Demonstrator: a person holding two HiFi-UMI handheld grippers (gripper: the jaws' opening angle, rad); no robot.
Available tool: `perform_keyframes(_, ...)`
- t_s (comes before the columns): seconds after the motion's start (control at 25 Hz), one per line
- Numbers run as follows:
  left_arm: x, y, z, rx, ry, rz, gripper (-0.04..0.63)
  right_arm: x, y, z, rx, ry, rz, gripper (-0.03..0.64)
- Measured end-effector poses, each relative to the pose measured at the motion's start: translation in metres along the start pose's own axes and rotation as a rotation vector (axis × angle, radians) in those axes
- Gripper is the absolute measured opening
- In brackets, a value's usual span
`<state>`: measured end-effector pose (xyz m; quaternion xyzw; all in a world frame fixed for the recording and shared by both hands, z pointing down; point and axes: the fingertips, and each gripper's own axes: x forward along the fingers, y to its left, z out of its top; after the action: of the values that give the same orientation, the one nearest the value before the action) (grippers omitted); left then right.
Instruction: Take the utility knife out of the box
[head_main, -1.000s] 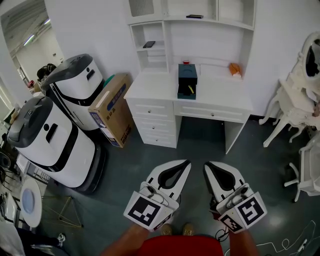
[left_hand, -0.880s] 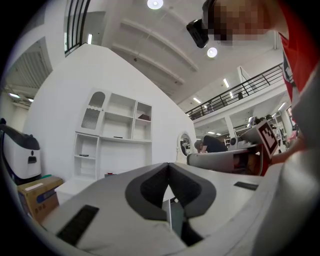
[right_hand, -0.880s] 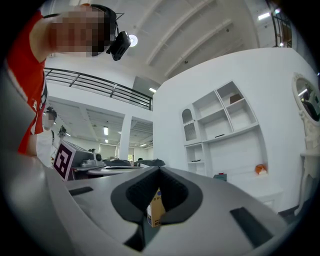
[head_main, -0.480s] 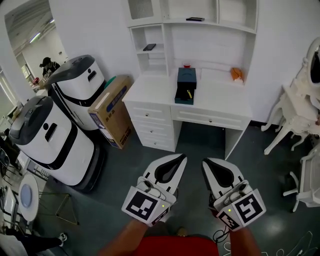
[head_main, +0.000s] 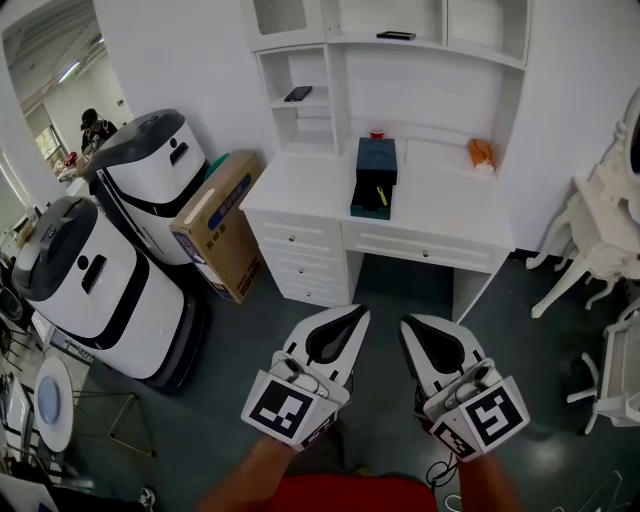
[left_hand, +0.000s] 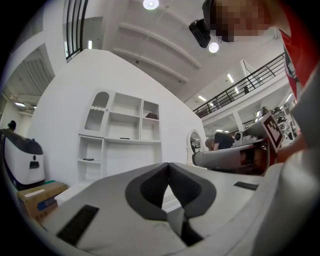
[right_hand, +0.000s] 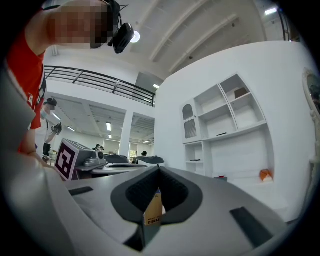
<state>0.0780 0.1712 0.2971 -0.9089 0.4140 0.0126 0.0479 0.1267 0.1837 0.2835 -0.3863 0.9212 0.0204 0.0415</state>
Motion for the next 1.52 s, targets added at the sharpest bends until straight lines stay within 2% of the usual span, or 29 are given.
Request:
perform_keyframes(0.16, 0.021, 0.038, -0.007, 0.001, 0.002, -0.007, 0.018, 0.039, -0.021, -0.005, 0.000, 0.005, -0.020, -0.005)
perform_keyframes(0.28, 0.036, 0.078, -0.007, 0.016, -0.017, -0.009, 0.018, 0.077, -0.036, -0.006, 0.003, 0.005, -0.039, -0.005)
perform_keyframes(0.6, 0.079, 0.184, -0.018, 0.007, 0.003, -0.035, 0.018, 0.183, -0.080, -0.016, 0.004, 0.005, -0.095, -0.005)
perform_keyframes(0.8, 0.103, 0.231, -0.023, -0.006, 0.002, -0.054, 0.018, 0.230, -0.102, -0.023, 0.000, 0.022, -0.122, -0.005)
perform_keyframes(1.24, 0.158, 0.289, -0.038, -0.020, 0.015, -0.052, 0.018, 0.295, -0.156, -0.040, 0.012, 0.055, -0.126, -0.003)
perform_keyframes(1.52, 0.211, 0.328, -0.050, -0.005, 0.012, -0.020, 0.018, 0.338, -0.203, -0.044, -0.034, 0.053, -0.105, -0.003)
